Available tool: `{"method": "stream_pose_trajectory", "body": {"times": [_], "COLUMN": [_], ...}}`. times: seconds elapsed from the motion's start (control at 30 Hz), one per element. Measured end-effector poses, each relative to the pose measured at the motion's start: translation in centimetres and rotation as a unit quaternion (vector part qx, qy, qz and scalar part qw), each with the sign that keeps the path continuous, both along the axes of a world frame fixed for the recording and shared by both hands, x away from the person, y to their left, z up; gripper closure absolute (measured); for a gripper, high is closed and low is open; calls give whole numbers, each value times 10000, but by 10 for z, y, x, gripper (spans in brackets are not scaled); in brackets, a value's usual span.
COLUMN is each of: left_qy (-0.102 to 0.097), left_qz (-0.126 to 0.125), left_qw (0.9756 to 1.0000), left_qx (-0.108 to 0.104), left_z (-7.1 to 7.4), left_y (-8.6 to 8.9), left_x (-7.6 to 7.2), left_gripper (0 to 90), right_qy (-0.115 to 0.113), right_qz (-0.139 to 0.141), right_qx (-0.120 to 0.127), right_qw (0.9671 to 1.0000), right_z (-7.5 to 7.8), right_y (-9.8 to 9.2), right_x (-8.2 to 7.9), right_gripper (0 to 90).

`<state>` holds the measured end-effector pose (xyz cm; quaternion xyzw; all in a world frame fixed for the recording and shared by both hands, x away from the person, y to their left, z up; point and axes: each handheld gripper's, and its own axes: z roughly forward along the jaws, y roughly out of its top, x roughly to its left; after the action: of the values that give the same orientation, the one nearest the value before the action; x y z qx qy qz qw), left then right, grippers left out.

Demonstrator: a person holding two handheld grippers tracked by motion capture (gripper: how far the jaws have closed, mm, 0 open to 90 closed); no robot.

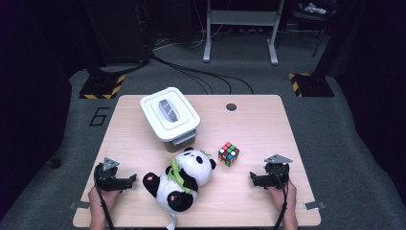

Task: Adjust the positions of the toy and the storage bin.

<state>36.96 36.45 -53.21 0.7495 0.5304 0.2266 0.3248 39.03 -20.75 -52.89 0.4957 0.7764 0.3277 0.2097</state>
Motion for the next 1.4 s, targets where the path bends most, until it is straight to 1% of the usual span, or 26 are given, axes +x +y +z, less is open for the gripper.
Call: {"method": "stream_pose_trajectory", "body": {"times": [0.6, 0.7, 0.77, 0.97, 1.03, 1.1, 1.4], "left_qy": [-3, -1, -3, 1, -2, -1, -2], "left_qz": [-5, -8, -6, -10, -6, -7, -5], "left_qw": [10000, 10000, 10000, 10000, 10000, 10000, 10000], "left_qx": [1, 3, 0, 3, 1, 1, -1], "left_z": [0, 0, 0, 0, 0, 0, 0], "left_y": [0, 0, 0, 0, 0, 0, 0], "left_x": [0, 0, 0, 0, 0, 0, 0], "left_gripper": [3, 2, 3, 3, 3, 3, 3], "right_qy": [3, -8, 3, 3, 4, 0, -7], "right_qz": [5, 52, 8, 6, 39, 2, 37], "right_qx": [7, -29, 6, 7, -29, -10, -35], "right_qw": [10000, 10000, 10000, 10000, 10000, 10000, 10000], "right_z": [0, 0, 0, 0, 0, 0, 0], "right_y": [0, -1, 0, 0, -1, 0, -1], "right_x": [0, 0, 0, 0, 0, 0, 1], "right_gripper": [0, 0, 0, 0, 0, 0, 0]}}
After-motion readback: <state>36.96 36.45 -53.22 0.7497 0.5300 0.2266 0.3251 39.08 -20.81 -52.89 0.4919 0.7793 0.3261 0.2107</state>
